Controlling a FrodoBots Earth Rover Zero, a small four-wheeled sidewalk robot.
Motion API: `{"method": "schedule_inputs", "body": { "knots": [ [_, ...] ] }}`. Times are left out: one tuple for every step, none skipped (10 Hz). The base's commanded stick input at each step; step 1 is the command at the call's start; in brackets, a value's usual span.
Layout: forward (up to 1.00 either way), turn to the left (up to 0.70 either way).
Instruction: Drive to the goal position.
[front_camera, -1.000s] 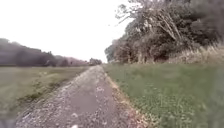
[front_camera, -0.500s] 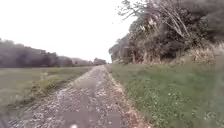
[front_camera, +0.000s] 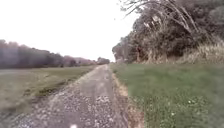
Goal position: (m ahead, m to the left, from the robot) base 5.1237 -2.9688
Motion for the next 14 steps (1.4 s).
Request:
{"method": "schedule_inputs", "body": {
  "knots": [
    [0.70, 0.14],
    [0.70, 0.14],
    [0.70, 0.14],
    [0.70, 0.14],
    [0.70, 0.13],
    [0.70, 0.10],
    [0.70, 0.05],
    [0.70, 0.03],
    [0.70, 0.03],
    [0.70, 0.02],
    [0.70, 0.01],
    [0.70, 0.00],
    [0.70, 0.00],
    [0.70, 0.00]
  ]
}}
